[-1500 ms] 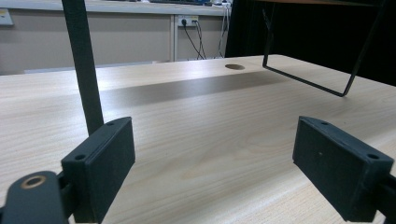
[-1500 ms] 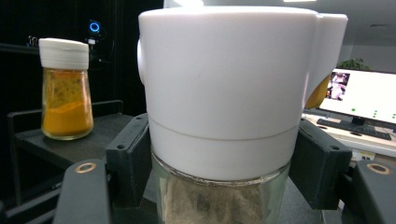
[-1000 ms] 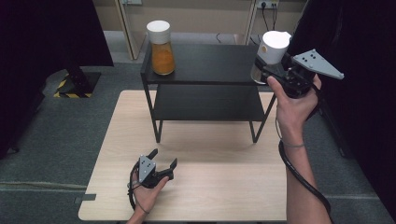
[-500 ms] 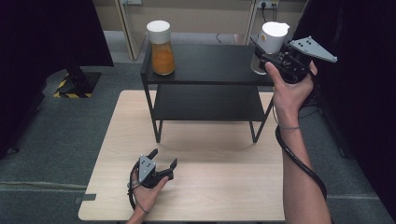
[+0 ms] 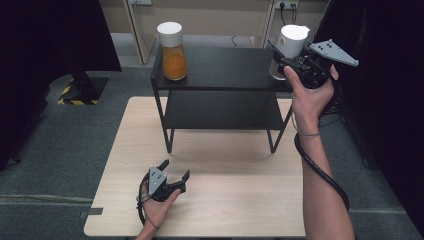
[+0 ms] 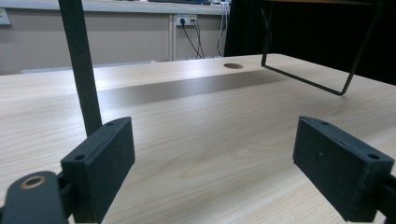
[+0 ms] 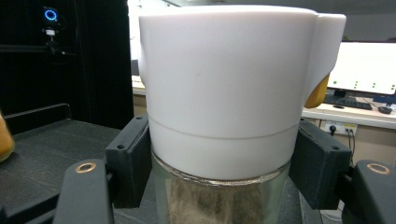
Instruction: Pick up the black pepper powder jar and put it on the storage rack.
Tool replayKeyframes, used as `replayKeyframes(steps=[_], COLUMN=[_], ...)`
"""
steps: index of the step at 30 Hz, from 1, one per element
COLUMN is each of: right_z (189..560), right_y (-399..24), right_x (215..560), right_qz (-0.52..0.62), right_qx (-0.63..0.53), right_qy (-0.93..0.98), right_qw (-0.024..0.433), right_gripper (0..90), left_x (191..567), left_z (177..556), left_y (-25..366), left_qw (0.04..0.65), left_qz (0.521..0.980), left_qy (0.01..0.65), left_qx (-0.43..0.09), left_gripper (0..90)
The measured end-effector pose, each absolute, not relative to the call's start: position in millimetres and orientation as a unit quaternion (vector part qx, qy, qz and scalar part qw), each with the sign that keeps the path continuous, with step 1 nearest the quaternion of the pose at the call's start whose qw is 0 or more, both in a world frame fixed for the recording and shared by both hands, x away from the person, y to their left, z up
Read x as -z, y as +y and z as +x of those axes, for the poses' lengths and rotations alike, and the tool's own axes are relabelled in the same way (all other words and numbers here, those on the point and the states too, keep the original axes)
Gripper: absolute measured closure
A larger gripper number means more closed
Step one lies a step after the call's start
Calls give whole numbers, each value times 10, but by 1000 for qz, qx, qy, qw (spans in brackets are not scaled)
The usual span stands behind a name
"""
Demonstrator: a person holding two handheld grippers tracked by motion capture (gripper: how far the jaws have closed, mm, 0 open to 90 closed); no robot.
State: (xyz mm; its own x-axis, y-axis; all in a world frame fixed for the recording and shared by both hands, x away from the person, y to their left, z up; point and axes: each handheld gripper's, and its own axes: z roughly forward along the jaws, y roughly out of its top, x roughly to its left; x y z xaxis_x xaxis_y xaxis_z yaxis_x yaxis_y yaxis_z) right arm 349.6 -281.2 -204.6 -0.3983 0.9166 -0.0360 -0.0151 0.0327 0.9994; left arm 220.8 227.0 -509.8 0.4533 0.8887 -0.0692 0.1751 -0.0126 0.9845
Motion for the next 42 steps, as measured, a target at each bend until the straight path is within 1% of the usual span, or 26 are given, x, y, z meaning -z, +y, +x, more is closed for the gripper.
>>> replayKeyframes(steps=[32,42], right_z=[3578,3604], right_y=[-2788,-2810], right_x=[2113,2111], right_qz=[383,389], right_qx=[-575,-580], right_qy=[604,601], right_qw=[397,389], right_gripper=[305,303], left_x=[5098,5096], left_z=[2209,2211], left_y=[2271,2269], left_qw=[566,566], left_qz=[638,638], left_qy=[417,417], left_qx=[-315,-315], left_gripper=[123,123])
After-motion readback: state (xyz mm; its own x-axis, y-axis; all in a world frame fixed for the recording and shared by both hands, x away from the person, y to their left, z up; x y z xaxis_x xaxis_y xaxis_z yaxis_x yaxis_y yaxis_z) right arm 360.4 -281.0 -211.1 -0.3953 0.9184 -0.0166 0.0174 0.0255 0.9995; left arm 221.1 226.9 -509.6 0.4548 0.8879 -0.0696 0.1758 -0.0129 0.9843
